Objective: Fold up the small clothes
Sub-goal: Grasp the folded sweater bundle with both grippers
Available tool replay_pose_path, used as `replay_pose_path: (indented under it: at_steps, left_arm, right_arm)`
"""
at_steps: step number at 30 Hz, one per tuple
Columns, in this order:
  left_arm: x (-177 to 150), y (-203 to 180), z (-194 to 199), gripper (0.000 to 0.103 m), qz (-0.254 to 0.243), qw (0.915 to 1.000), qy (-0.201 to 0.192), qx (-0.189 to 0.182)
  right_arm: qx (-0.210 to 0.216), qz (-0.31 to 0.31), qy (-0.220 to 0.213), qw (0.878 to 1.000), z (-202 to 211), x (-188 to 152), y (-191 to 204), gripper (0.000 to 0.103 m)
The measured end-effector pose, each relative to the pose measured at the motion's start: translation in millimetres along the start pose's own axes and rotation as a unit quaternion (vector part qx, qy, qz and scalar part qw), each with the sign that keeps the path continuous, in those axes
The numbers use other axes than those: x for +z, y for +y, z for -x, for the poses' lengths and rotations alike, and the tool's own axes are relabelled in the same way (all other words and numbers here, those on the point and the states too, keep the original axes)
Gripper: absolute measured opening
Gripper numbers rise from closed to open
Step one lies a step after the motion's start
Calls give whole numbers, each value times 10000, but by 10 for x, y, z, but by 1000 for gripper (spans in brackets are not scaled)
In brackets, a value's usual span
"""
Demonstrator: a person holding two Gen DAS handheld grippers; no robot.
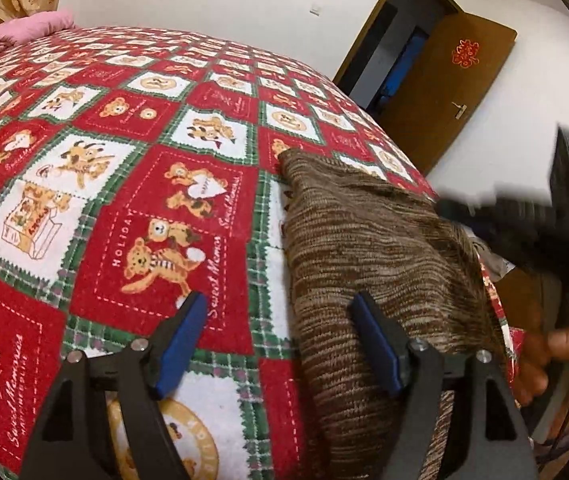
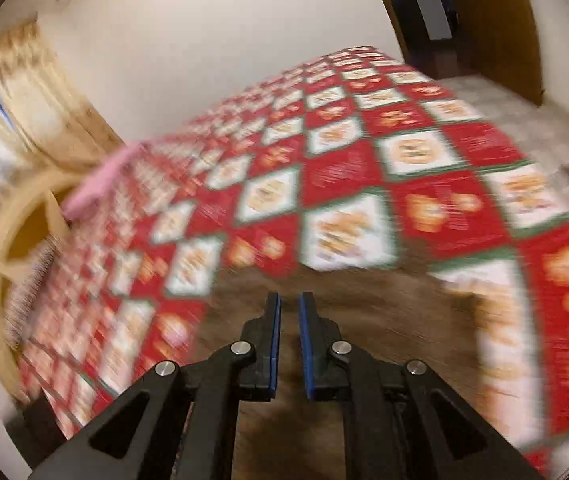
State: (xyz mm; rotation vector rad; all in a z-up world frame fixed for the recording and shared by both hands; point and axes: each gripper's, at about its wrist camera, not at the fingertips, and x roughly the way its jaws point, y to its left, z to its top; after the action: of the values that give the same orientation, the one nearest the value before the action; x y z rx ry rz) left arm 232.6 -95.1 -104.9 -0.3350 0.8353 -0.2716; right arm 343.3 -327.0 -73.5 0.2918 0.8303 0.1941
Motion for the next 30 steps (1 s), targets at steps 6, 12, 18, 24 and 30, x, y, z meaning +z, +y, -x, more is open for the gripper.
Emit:
replay_pose_path:
  at_steps: [6, 12, 18, 24, 30]
  left_arm:
    - [2, 8, -10, 81, 29, 9999, 38, -127]
    - [91, 122, 71, 82, 81, 9974, 247, -678]
    - [343, 36, -55, 82, 429, 9912, 439, -1175]
    - [370, -190, -408, 82, 229, 9922, 601, -1071]
    - [469, -176, -510, 82, -23, 9886, 819, -1265]
  right_arm:
    - [-1083, -599, 49, 9923, 234, -265, -718, 16]
    - [23, -1886, -696, 9796, 827, -736, -1036, 50]
    - [710, -2021, -562, 9752, 660, -854, -944, 72]
    - [183, -1377, -233, 9900, 278, -656, -697, 73]
    - [110, -951, -169, 9953, 67, -474, -649, 73]
